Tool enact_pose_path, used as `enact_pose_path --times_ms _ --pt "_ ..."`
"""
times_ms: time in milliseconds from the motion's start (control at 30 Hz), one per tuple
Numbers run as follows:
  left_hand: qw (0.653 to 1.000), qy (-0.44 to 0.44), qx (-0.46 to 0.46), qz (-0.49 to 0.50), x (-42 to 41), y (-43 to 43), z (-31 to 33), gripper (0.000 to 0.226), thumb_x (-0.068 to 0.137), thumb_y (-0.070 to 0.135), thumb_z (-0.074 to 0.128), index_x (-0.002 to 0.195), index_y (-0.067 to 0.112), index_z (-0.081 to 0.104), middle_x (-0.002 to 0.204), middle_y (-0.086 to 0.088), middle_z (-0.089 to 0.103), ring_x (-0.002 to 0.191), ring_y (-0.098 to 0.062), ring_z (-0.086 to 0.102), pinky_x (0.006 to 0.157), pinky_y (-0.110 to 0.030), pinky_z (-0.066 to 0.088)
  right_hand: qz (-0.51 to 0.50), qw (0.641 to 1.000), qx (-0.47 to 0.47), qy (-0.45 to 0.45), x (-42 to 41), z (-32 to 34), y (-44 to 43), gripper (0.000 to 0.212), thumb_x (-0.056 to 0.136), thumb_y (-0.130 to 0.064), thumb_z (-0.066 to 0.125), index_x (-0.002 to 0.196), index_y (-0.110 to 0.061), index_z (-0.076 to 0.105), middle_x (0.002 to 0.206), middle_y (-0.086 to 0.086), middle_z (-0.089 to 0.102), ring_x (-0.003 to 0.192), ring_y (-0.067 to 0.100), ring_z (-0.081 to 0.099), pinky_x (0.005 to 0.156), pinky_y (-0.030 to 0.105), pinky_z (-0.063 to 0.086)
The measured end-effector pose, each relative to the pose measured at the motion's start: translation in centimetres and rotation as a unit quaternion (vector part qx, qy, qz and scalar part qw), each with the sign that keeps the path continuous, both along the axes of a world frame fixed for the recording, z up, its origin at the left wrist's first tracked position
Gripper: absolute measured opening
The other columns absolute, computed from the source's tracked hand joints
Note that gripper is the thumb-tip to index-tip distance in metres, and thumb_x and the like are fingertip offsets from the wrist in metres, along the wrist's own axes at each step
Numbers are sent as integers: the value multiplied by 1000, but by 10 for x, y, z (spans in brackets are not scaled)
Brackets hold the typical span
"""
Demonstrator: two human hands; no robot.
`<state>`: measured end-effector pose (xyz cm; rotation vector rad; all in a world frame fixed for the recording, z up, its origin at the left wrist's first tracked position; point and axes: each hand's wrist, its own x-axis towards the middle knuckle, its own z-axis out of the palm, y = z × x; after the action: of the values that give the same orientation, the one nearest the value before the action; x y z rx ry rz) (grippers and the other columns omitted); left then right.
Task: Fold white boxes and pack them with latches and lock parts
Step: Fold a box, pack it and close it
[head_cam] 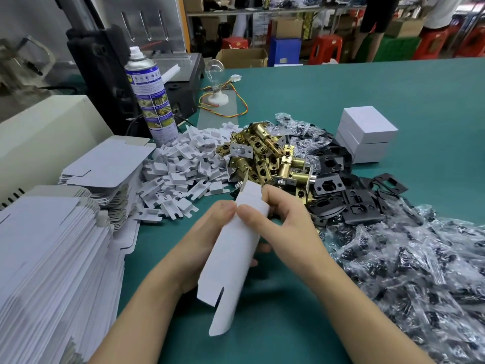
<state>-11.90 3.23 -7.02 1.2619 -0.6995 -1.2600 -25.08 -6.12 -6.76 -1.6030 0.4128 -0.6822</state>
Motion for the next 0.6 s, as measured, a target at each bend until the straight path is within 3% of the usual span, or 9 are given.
enact_pose_path --times_ms 33,67,133,200,267,367,467,533,600 --pt "1000 -12 8 22 2 -4 -1 77 81 60 77 113 -9 63 79 -11 77 58 -15 74 51 -26 59 6 1000 17 -17 0 0 -1 35 82 -46 75 74 -20 53 82 13 60 78 19 67 50 31 53" --pt "998 -22 12 60 6 -4 -3 98 70 68 84 121 -11 57 75 -11 77 61 -18 74 52 -29 59 9 999 29 -29 1 0 -1 31 82 -42 75 71 -24 53 76 7 60 74 16 65 49 26 49" --pt "996 -33 8 77 5 -1 -6 104 66 68 88 139 3 52 96 -18 79 78 -27 75 62 -36 61 5 998 45 -52 1 -1 -3 27 82 -36 76 69 -28 53 71 -7 61 69 8 62 52 19 47" --pt "998 -7 1 63 6 4 -11 111 53 67 95 141 13 56 112 -20 77 89 -28 75 69 -34 62 -9 996 60 -68 2 -3 -5 22 84 -26 75 72 -26 57 72 -10 60 69 6 58 59 17 48" --pt "999 24 -15 46 7 8 -14 103 55 61 97 137 10 62 117 -19 77 94 -24 77 73 -30 62 -23 992 99 -69 2 -4 -8 14 84 -23 73 77 -24 62 79 -4 61 76 11 58 69 22 51" --pt "998 20 -29 58 9 8 -13 65 72 44 89 126 13 73 120 -16 77 101 -25 78 78 -29 62 -37 982 171 -69 1 -6 -12 8 86 -24 75 91 -26 68 91 -1 70 83 16 67 76 33 59" --pt "985 -26 -52 160 10 5 -17 45 74 30 89 116 22 79 115 -11 80 102 -27 79 76 -29 63 -83 985 146 -35 1 -7 -15 34 90 -25 79 120 -30 64 118 -8 70 102 11 73 85 33 62" --pt "972 -49 -71 221 11 4 -15 46 76 24 91 120 20 75 112 -8 81 100 -25 79 74 -28 63 -66 990 121 22 0 -8 -14 35 89 -31 78 122 -29 66 115 -6 73 102 13 74 85 35 62" --pt "961 -54 -89 257 11 4 -14 46 76 22 87 120 20 74 110 -6 81 99 -23 79 73 -27 63 -41 993 92 68 -1 -10 -11 19 93 -32 76 111 -27 72 104 -1 78 96 17 76 84 44 63"
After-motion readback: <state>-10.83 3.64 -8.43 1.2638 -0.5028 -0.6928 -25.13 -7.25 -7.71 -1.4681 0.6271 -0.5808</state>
